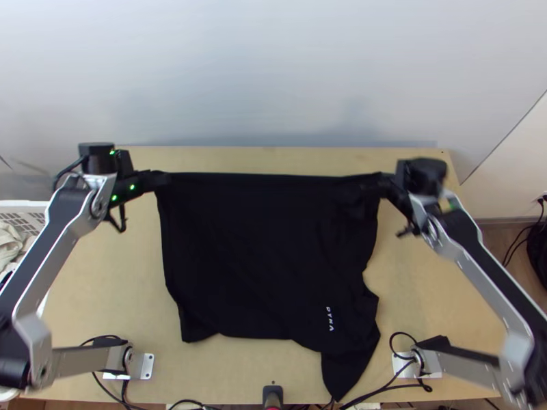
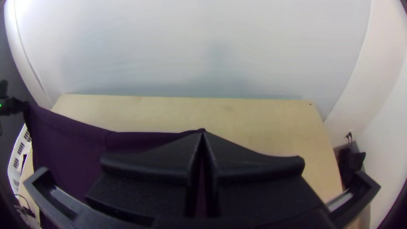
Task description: Fold the t-shirt
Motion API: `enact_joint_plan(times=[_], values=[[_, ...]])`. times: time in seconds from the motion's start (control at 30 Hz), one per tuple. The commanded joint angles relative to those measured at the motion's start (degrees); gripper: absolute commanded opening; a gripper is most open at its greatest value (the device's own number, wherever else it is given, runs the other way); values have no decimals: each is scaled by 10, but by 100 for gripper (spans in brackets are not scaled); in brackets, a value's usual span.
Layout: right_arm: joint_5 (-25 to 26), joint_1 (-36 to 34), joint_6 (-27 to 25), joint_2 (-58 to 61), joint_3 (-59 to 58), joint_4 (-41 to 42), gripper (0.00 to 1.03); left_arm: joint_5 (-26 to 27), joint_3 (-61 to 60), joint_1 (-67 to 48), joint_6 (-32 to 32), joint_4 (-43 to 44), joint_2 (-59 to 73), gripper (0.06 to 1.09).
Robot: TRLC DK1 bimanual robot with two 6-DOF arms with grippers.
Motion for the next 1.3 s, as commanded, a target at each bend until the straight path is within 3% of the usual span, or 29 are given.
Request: enact_joint_plan(times=[0.0,0.33,0.77,0.97,1.27], values=[[-16,-32,41,209,118,42,3,-5,54,21,-3,65,136,9],[-20,-64,88,437,346,8,3,-15,185,32,-4,105,317,9],[2,-50,101,602,569,-54,3,-35,298,40,-7,162,450,9],[2,-54,103,600,554,-72,3,-35,279,40,-8,156,447,9],[-2,-54,113,457,387,-72,3,-30,172,43,-20,154,325,9]])
